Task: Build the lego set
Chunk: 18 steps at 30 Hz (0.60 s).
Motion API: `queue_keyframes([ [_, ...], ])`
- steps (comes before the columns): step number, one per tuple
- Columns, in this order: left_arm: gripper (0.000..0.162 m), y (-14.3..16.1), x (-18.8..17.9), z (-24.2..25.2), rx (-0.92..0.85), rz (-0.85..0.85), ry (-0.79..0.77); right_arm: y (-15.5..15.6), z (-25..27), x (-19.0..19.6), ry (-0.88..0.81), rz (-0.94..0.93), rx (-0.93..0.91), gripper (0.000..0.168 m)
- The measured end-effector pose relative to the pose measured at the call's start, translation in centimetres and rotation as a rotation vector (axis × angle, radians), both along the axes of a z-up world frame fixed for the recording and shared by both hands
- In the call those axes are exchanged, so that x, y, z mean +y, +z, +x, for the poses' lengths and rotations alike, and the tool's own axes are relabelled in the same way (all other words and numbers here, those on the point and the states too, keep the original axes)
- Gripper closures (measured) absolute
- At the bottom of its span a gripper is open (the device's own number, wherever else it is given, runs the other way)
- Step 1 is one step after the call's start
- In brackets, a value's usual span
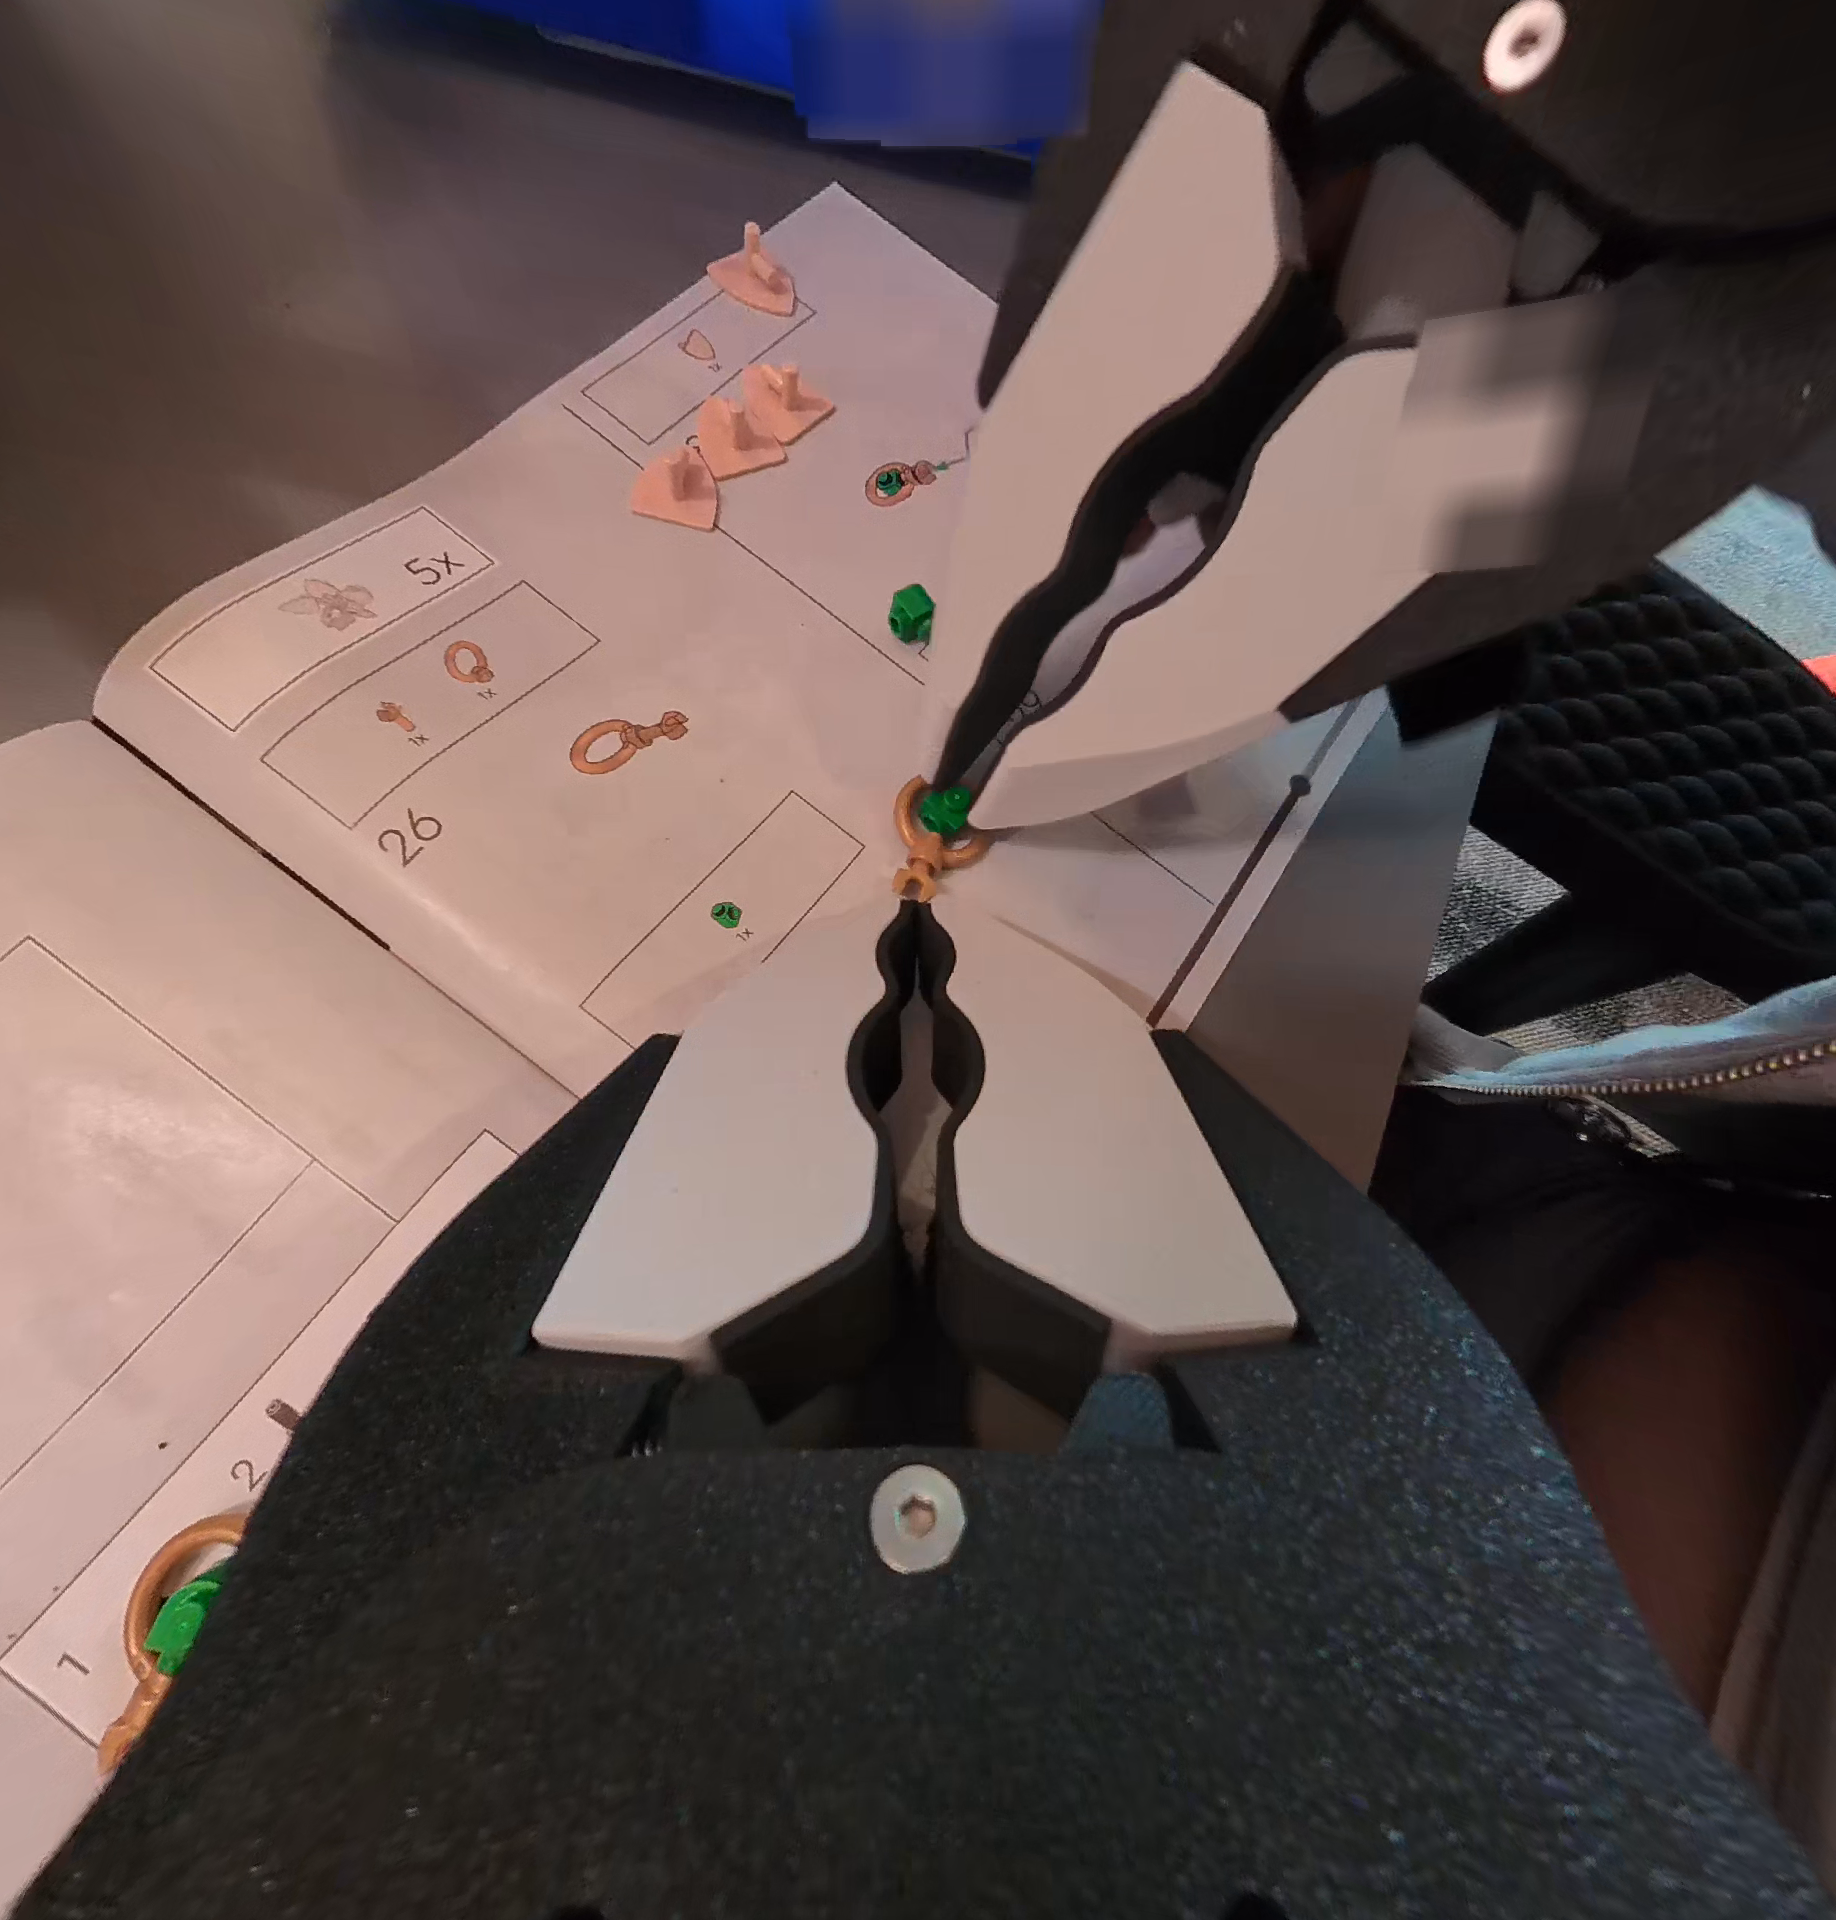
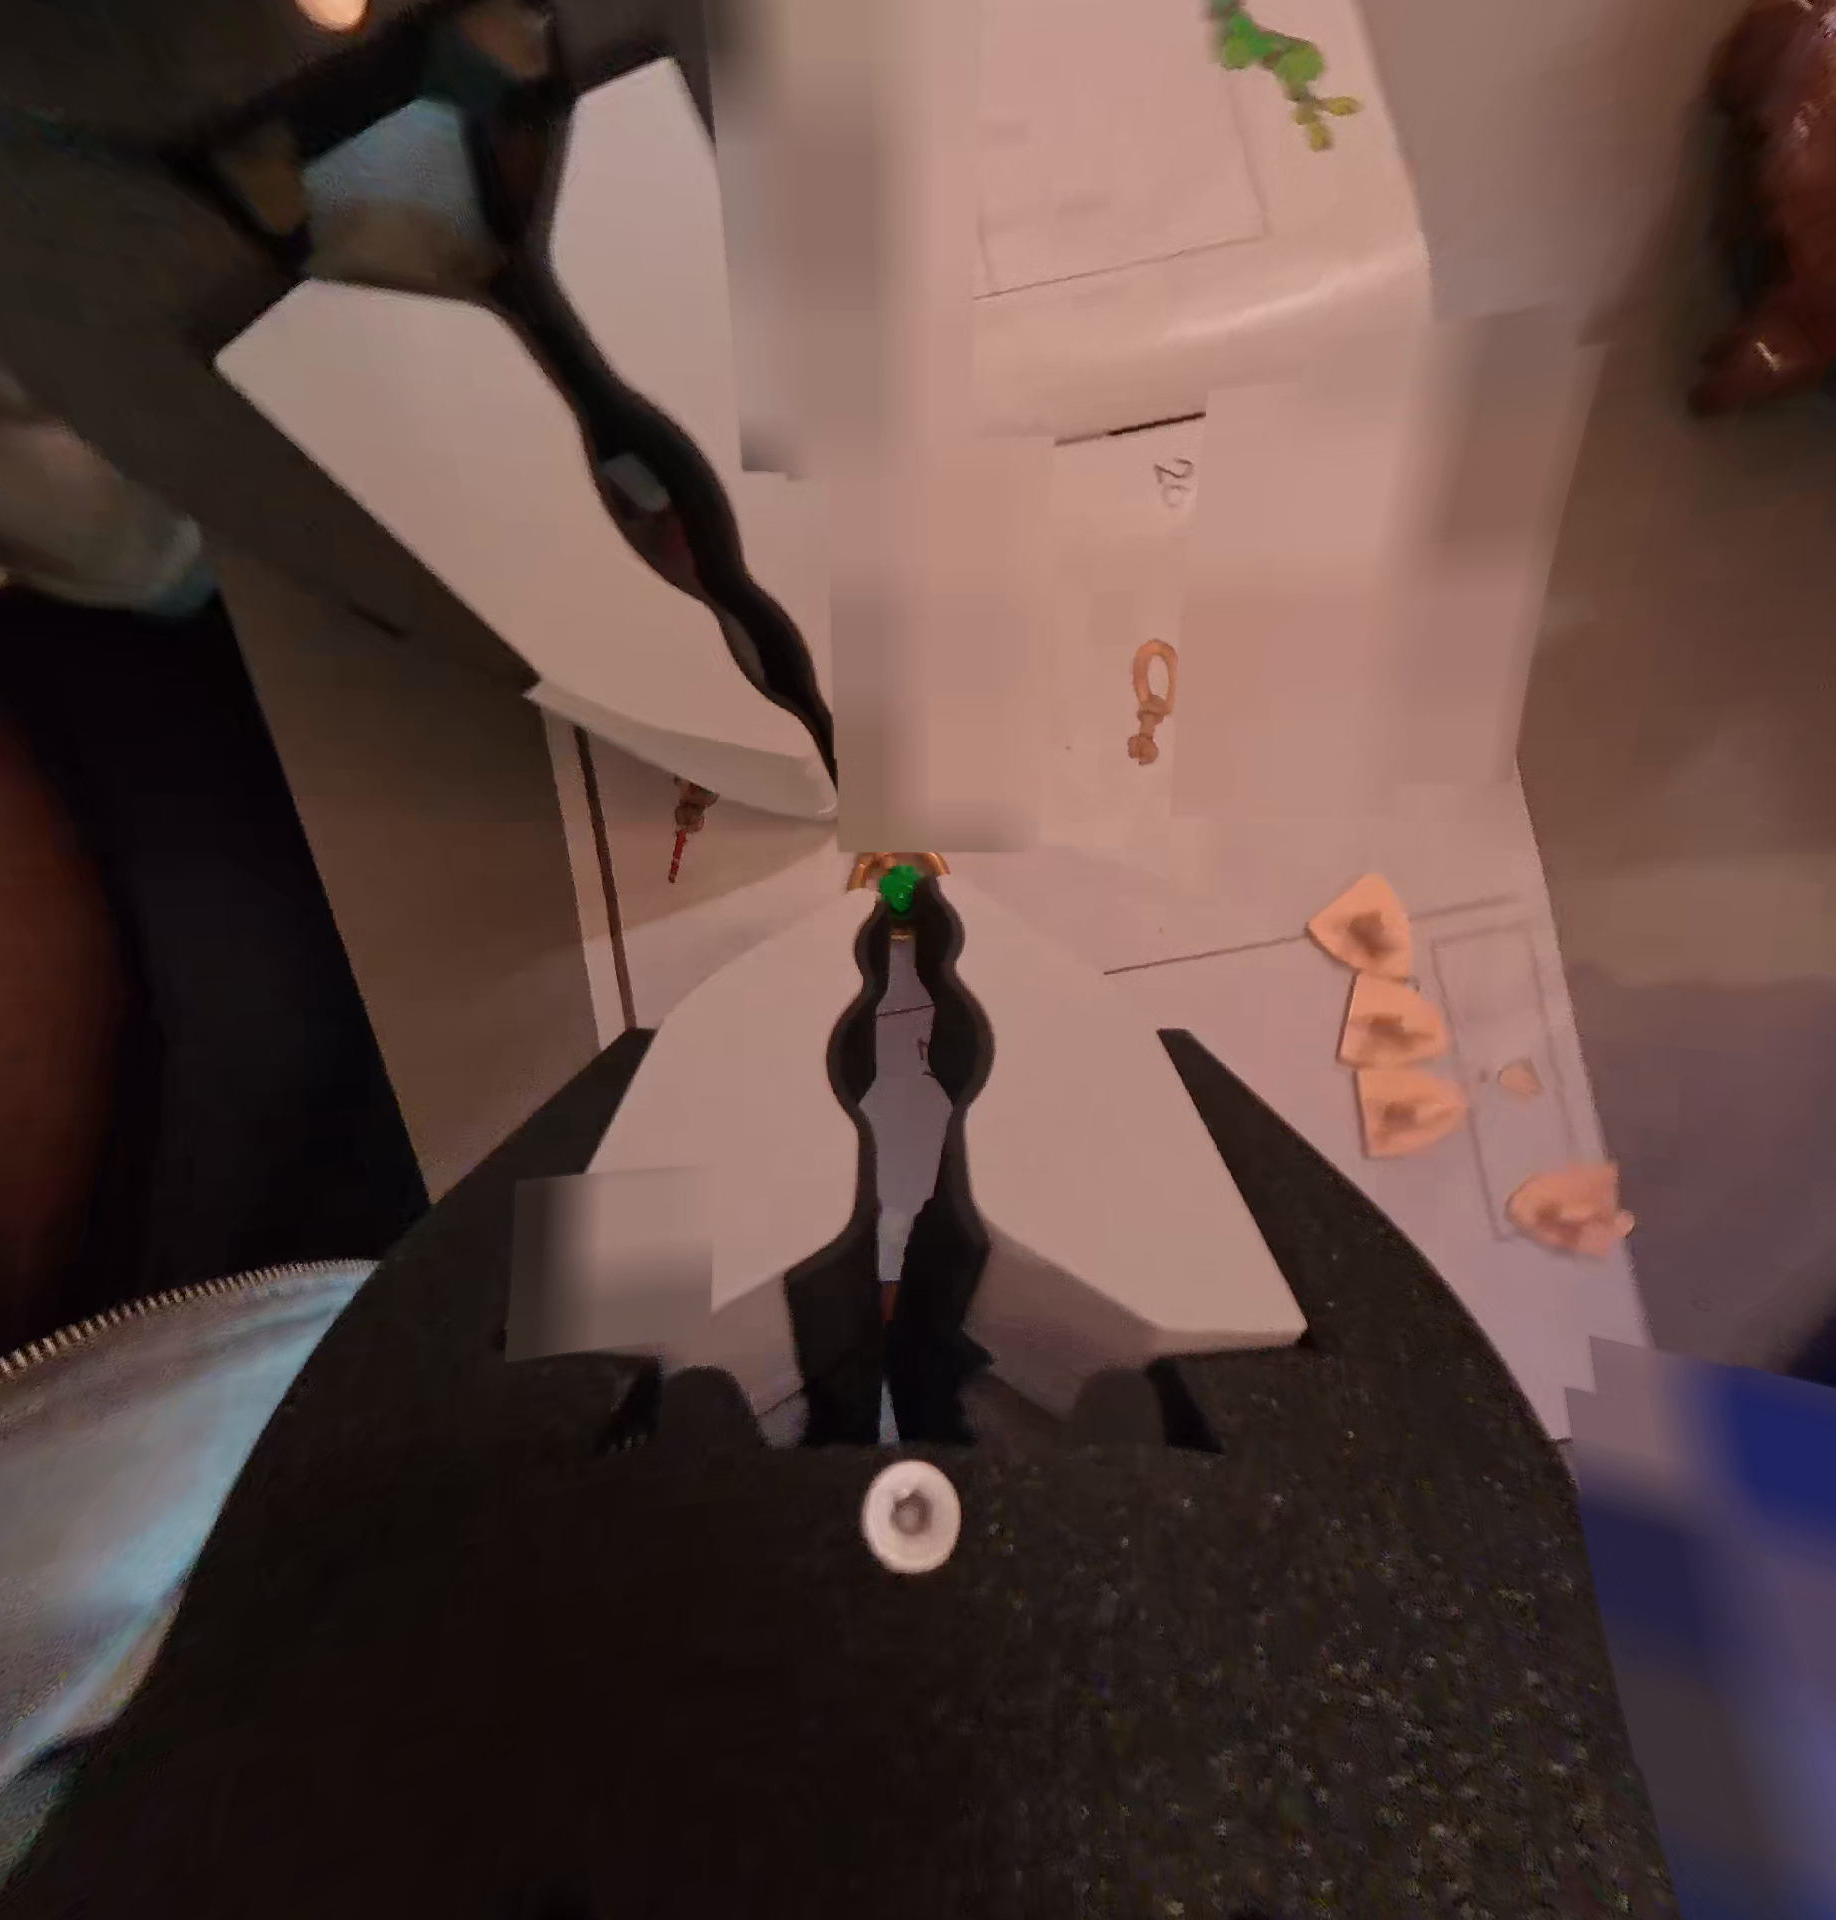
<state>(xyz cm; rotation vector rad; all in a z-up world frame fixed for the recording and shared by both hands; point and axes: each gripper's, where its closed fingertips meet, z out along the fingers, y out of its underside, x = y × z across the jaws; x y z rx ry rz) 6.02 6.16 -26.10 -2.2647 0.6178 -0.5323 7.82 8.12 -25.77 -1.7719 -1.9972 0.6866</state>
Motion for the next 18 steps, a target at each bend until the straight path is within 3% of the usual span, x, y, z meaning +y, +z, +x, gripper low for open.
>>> queue_keyframes([
  [8, 0.162, -0.04, 0.02, 0.00, 0.003, 0.002, 0.000, 0.03, 0.12, -0.05, 0.272, 0.060, -0.096, 0.165],
  [12, 0.162, -0.02, 0.00, -0.04, -0.003, -0.002, 0.000, 0.02, 0.12, -0.04, 0.304, 0.003, -0.107, 0.166],
  [18, 0.162, 0.00, 0.05, 0.01, -0.037, -0.026, -0.002, 0.03, 0.11, -0.06, 0.459, 0.072, -0.142, 0.166],
])
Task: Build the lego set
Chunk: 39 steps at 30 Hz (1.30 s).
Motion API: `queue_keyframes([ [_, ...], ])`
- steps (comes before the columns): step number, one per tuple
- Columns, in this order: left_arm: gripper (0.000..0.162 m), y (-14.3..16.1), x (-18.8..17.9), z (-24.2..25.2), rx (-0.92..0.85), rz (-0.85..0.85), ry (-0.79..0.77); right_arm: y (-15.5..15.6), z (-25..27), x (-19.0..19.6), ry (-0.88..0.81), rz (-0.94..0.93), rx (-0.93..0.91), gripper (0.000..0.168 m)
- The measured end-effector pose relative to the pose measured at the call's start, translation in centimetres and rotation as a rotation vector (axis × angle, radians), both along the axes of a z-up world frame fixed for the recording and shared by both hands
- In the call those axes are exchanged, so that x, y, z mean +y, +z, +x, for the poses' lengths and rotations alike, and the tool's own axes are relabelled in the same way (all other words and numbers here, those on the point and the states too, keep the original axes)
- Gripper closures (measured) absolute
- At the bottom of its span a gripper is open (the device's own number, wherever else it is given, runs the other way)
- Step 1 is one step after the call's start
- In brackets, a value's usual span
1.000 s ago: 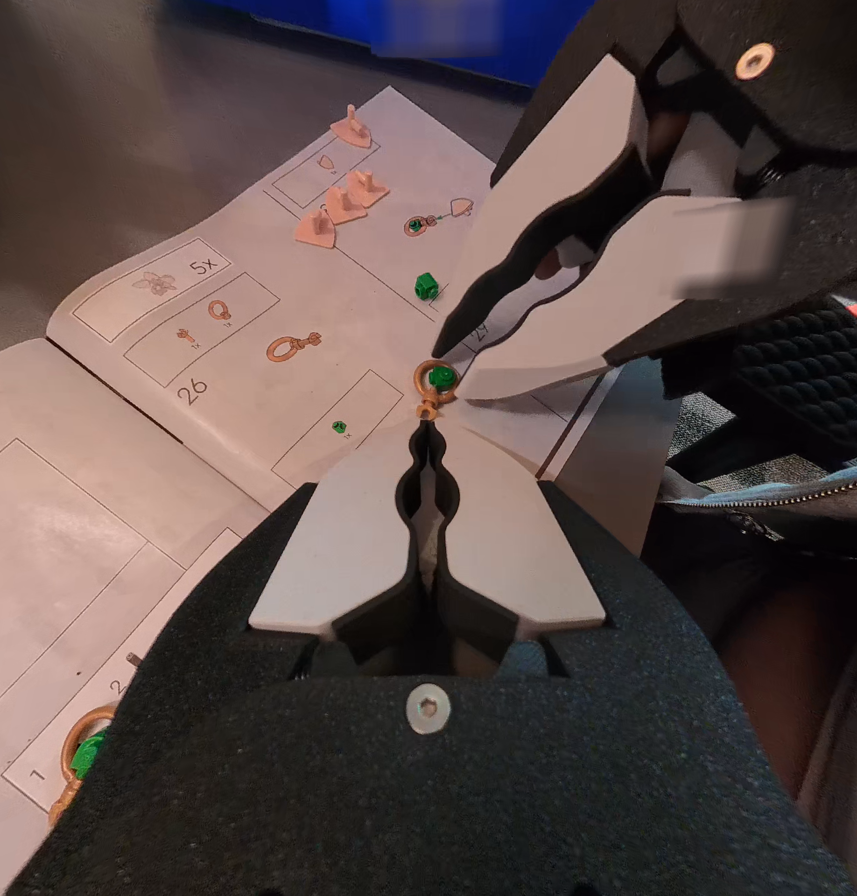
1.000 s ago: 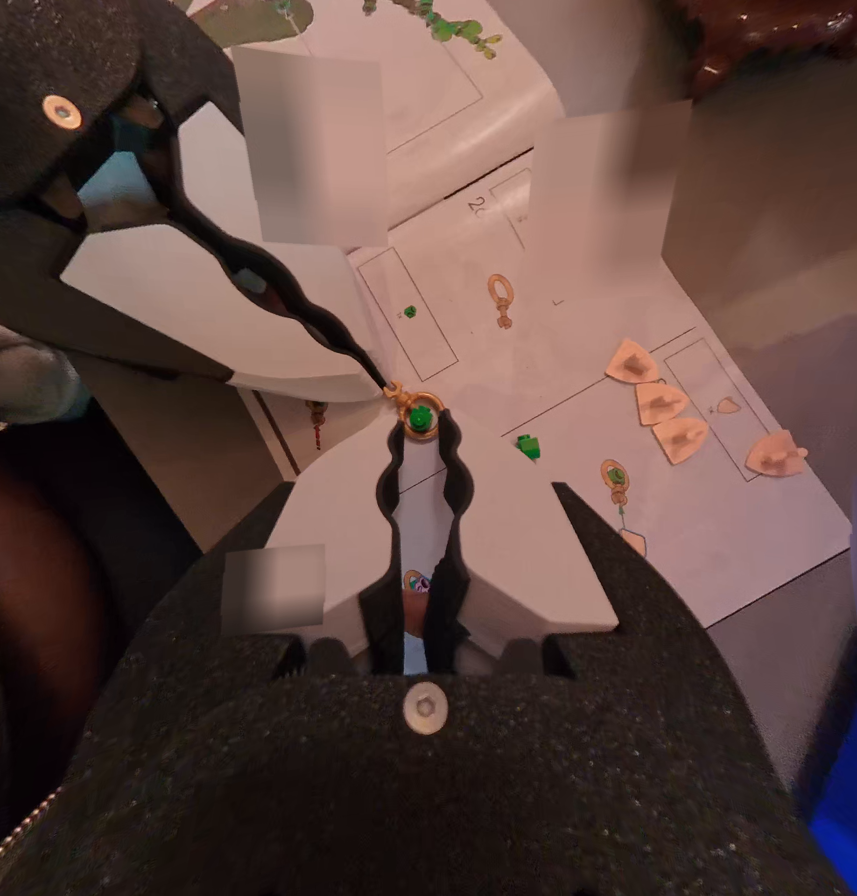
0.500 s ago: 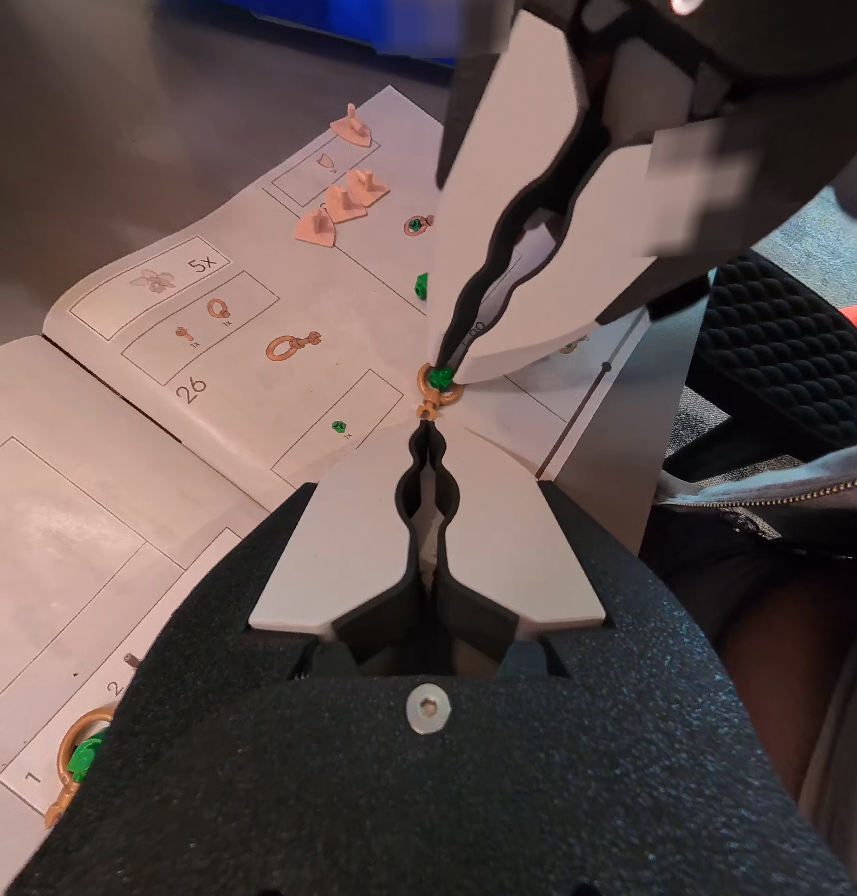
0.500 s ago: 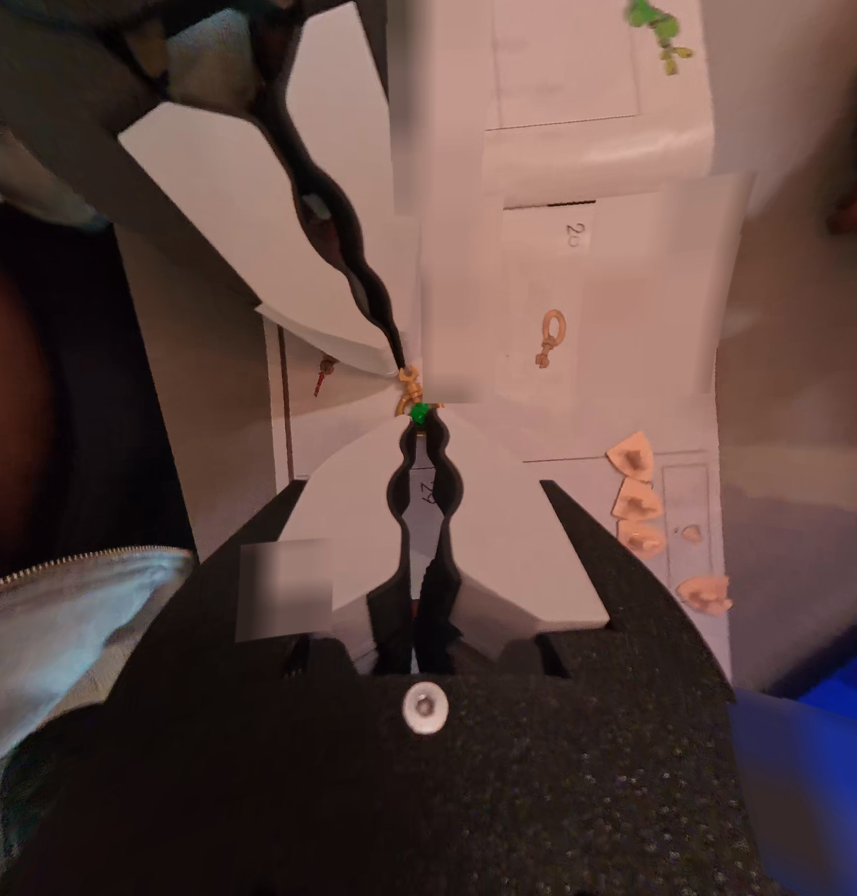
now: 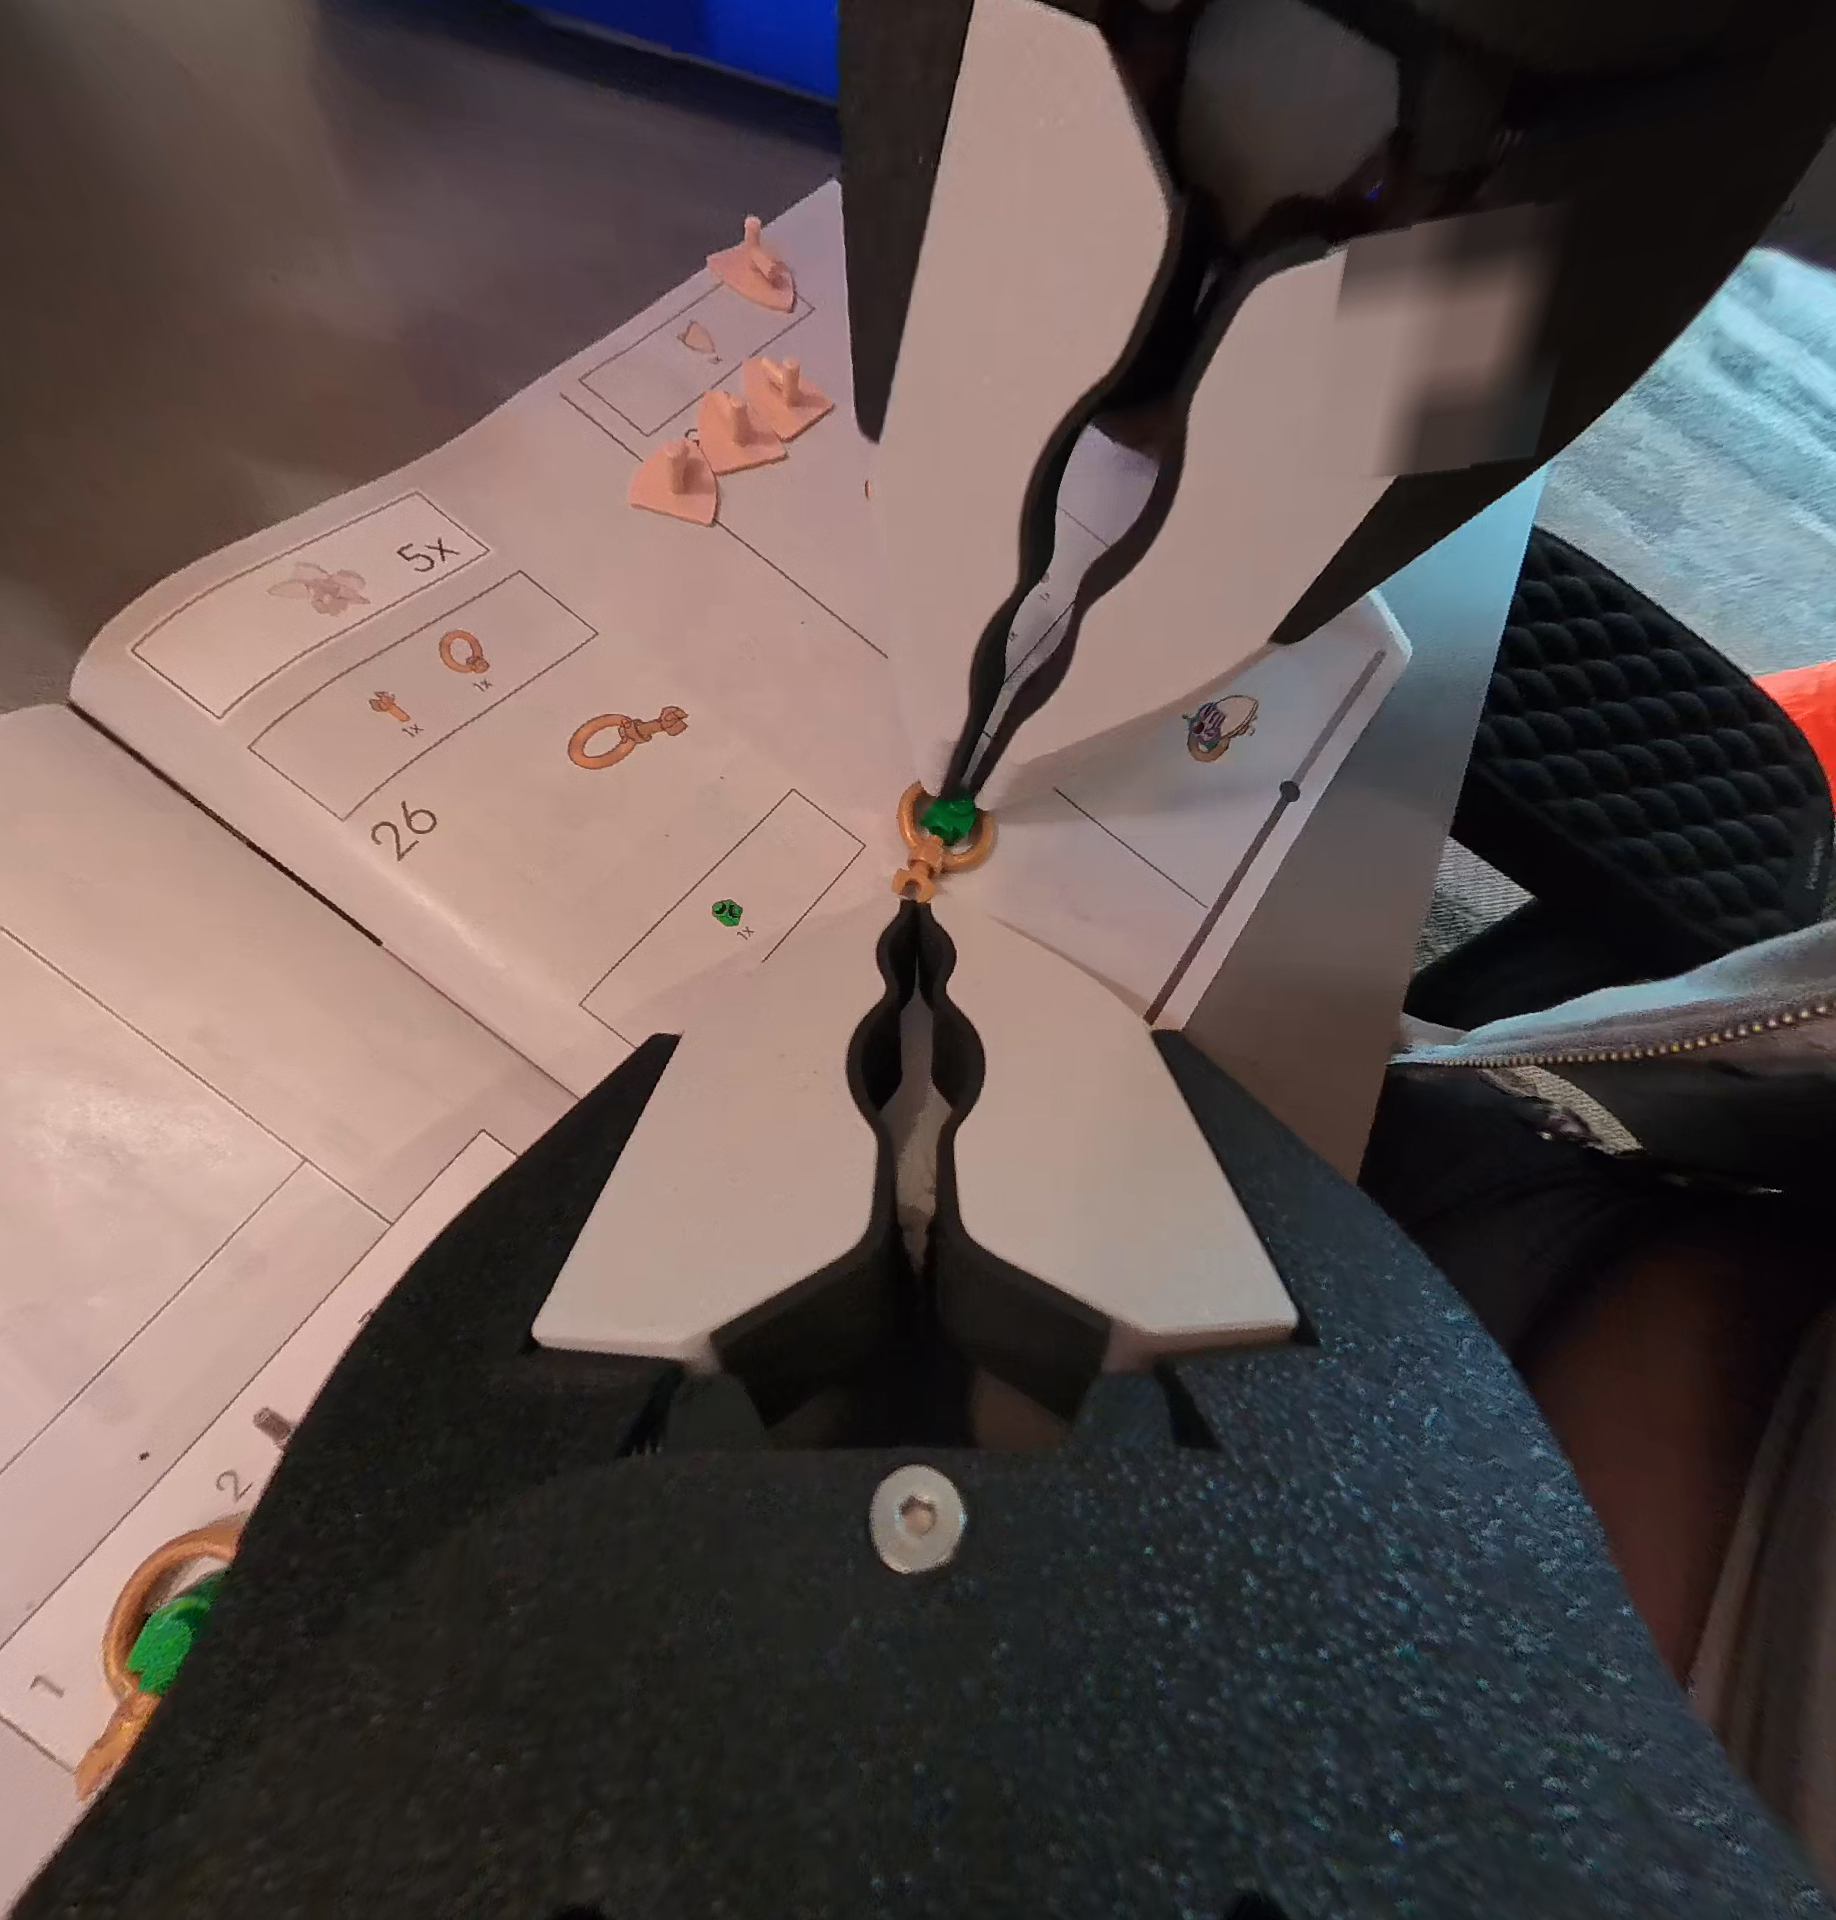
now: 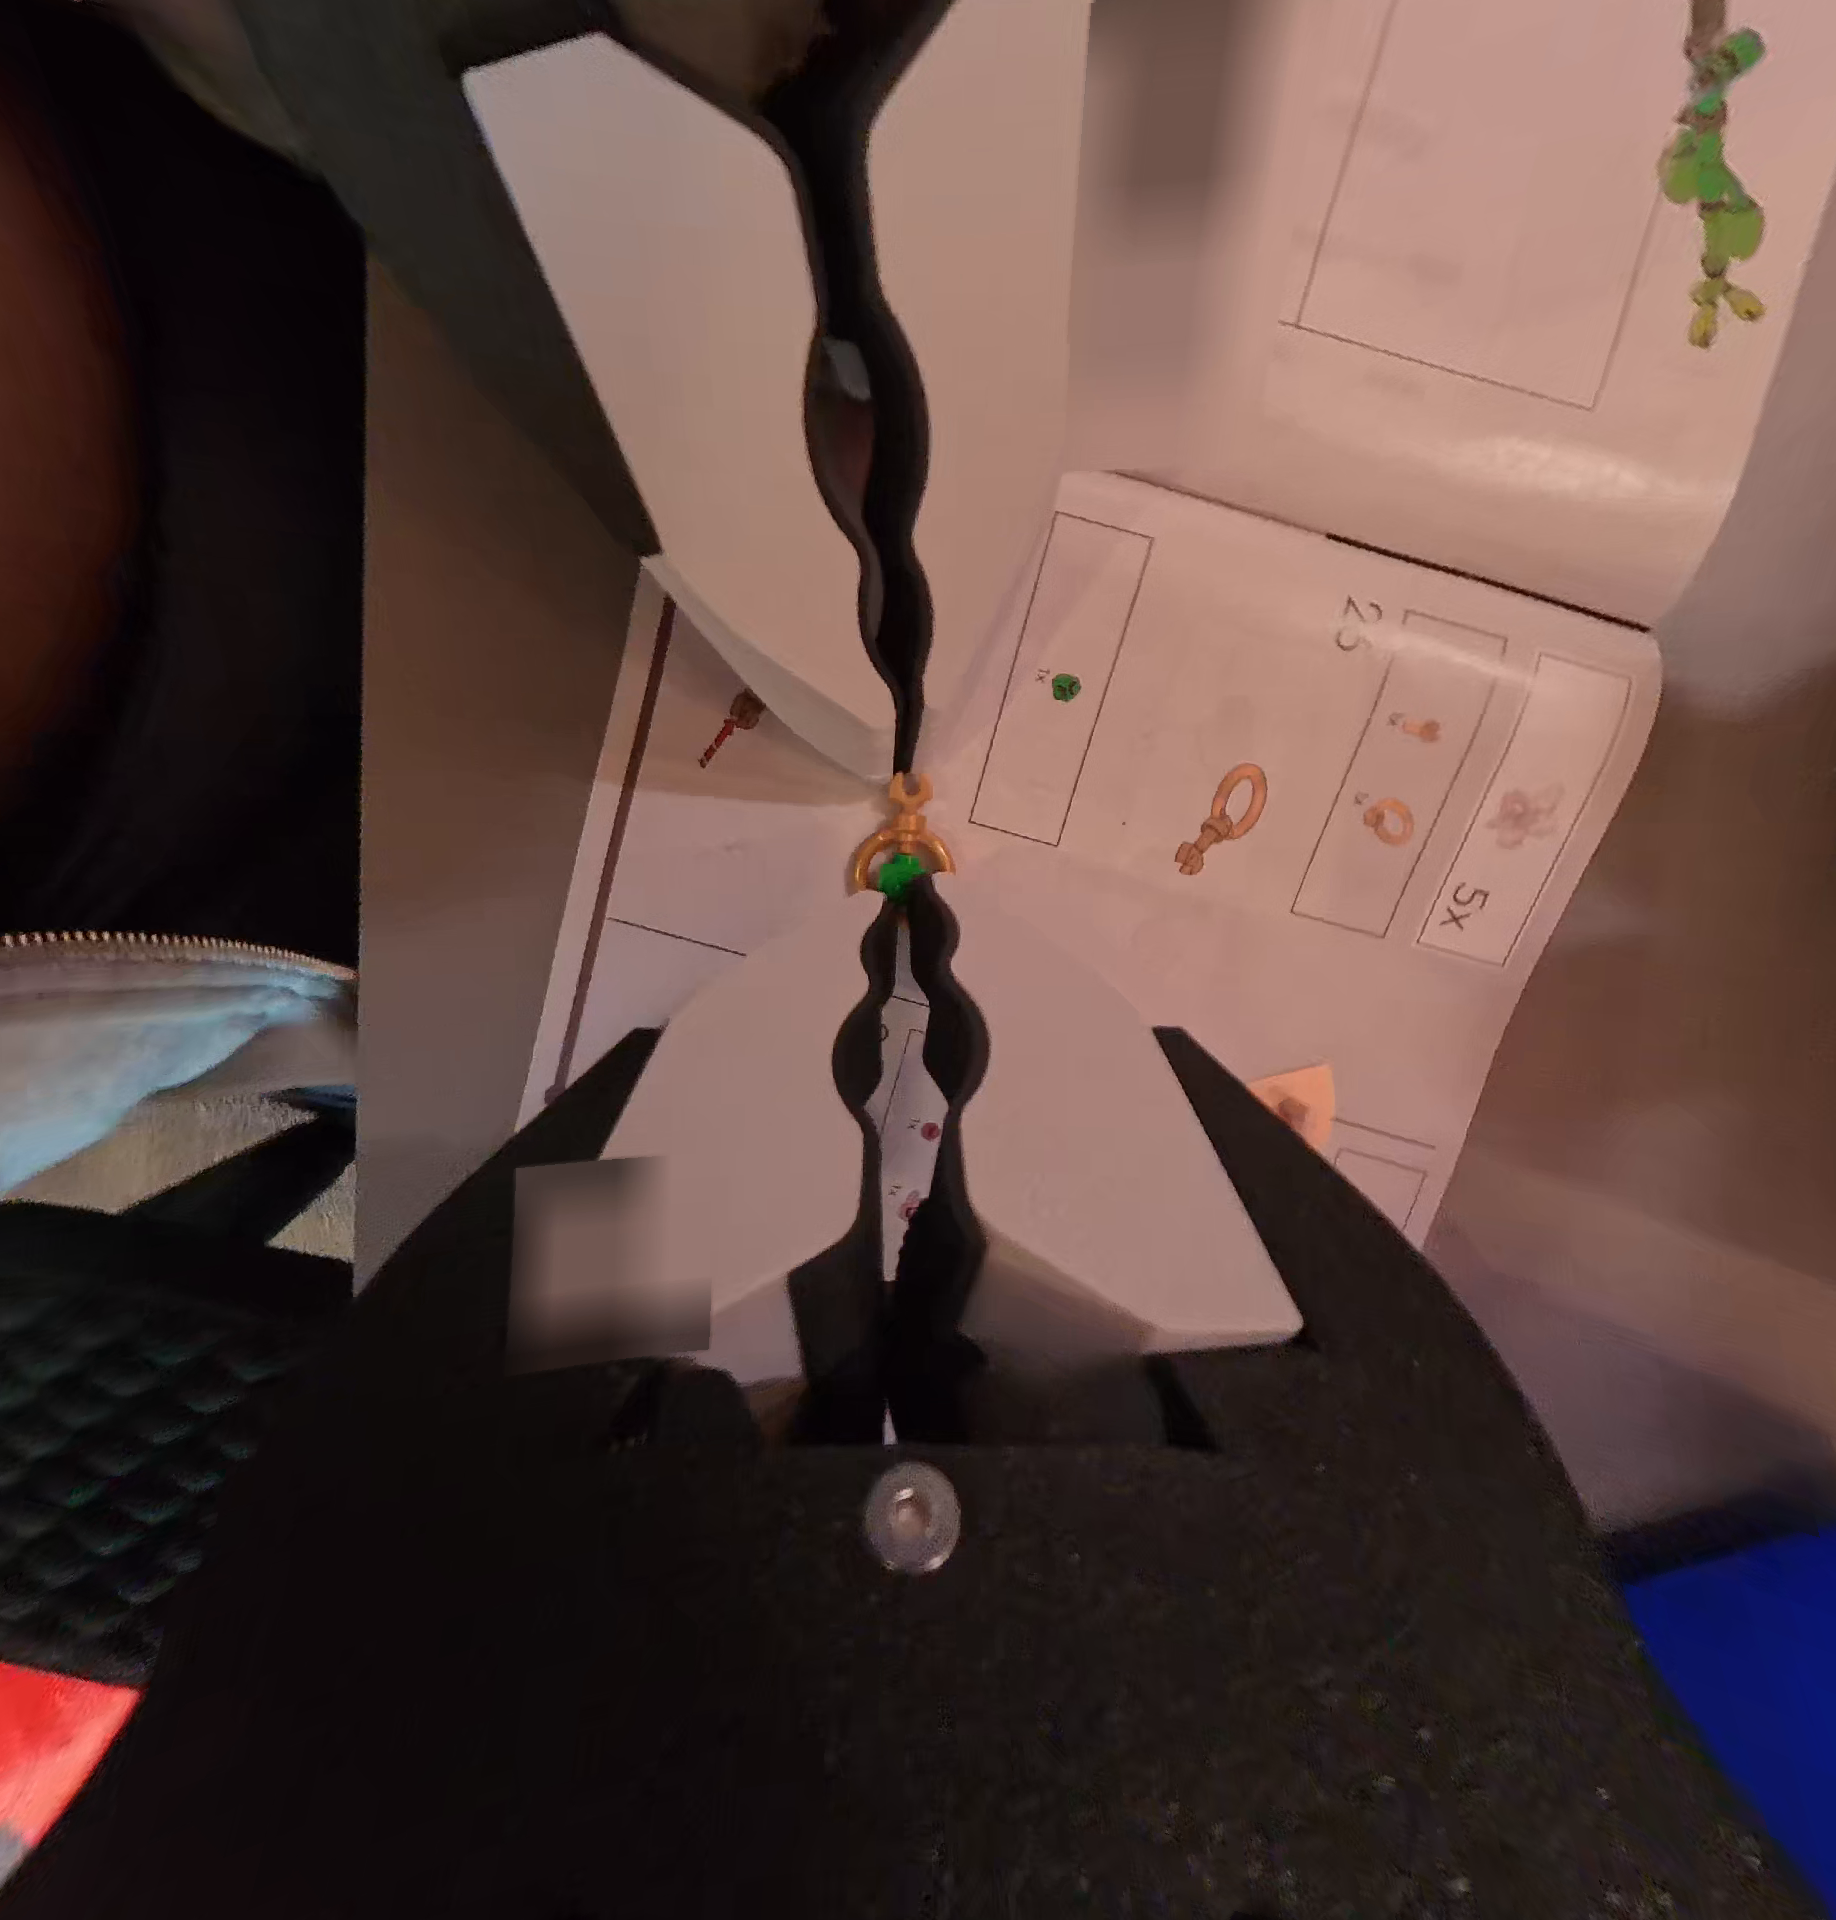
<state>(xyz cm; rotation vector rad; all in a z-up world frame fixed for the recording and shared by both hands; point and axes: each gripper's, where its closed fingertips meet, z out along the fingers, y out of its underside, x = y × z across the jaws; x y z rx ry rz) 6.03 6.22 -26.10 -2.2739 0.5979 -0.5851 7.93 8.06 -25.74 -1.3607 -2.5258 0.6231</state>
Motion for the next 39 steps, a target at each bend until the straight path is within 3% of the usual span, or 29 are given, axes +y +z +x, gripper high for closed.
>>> queue_keyframes([
  [4, 0.162, 0.0, 0.0, 0.0, -0.017, -0.012, 0.000, 0.0, -0.1, -0.1, 0.024, 0.009, -0.055, 0.166],
  [7, 0.162, 0.0, 0.0, 0.0, 0.026, 0.020, 0.000, 0.0, 0.0, -0.1, -0.050, 0.016, -0.106, 0.166],
  [11, 0.162, 0.0, 0.0, 0.0, -0.016, -0.008, 0.004, 0.0, -0.4, -0.4, -0.073, 0.054, -0.053, 0.165],
  [13, 0.162, 0.0, 0.1, 0.1, -0.039, -0.023, 0.002, -0.5, -0.2, -4.0, -0.037, -0.161, -0.099, 0.168],
  [16, 0.162, 0.1, 0.0, 0.1, -0.033, -0.019, 0.002, 0.2, -0.4, -1.2, -0.103, 0.008, -0.044, 0.168],
  [20, 0.162, 0.1, 0.0, 0.1, -0.064, -0.041, 0.003, 2.4, 0.0, -2.6, -0.158, -0.229, 0.033, 0.164],
  [25, 0.162, 0.1, 0.0, 0.1, -0.068, -0.044, 0.003, 1.6, 1.4, 0.9, -0.309, -0.050, 0.077, 0.155],
  [28, 0.162, 0.1, 0.0, 0.1, -0.065, -0.041, 0.002, 1.1, 0.5, 0.3, -0.351, -0.073, 0.113, 0.150],
  [39, 0.162, 0.1, 0.0, 0.0, -0.051, -0.031, 0.002, 0.0, -0.2, -0.1, -0.410, -0.041, 0.067, 0.160],
])
